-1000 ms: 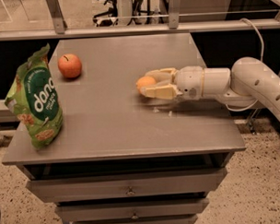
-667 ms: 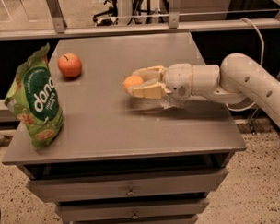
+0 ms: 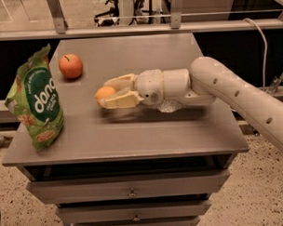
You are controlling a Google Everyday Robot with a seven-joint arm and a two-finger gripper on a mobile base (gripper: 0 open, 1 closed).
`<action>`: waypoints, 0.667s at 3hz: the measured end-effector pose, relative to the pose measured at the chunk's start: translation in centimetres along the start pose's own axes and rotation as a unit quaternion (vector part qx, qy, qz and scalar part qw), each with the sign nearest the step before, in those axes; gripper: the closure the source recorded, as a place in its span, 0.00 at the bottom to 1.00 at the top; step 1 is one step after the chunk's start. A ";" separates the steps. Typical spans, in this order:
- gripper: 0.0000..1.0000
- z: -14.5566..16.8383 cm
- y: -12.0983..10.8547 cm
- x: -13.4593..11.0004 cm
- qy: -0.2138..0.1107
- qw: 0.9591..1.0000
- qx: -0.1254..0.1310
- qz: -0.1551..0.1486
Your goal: Move orange near green rice chip bag
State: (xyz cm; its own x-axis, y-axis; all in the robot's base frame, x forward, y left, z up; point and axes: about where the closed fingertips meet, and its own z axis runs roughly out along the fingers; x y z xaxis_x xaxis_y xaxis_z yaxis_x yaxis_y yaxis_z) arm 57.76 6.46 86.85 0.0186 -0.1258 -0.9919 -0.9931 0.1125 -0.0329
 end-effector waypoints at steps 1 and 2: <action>1.00 2.4 0.9 0.3 0.015 1.000 -0.021 -0.011; 0.76 4.2 1.8 0.2 0.033 0.998 -0.044 -0.021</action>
Offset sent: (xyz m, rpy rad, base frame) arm -0.0155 0.0526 -0.0095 -0.1058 -0.0360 0.1144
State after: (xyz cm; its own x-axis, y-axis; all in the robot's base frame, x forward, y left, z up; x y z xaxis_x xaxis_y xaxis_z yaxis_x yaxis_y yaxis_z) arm 56.48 10.78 86.10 0.0555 -0.1939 -0.9795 -0.9980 0.0191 -0.0603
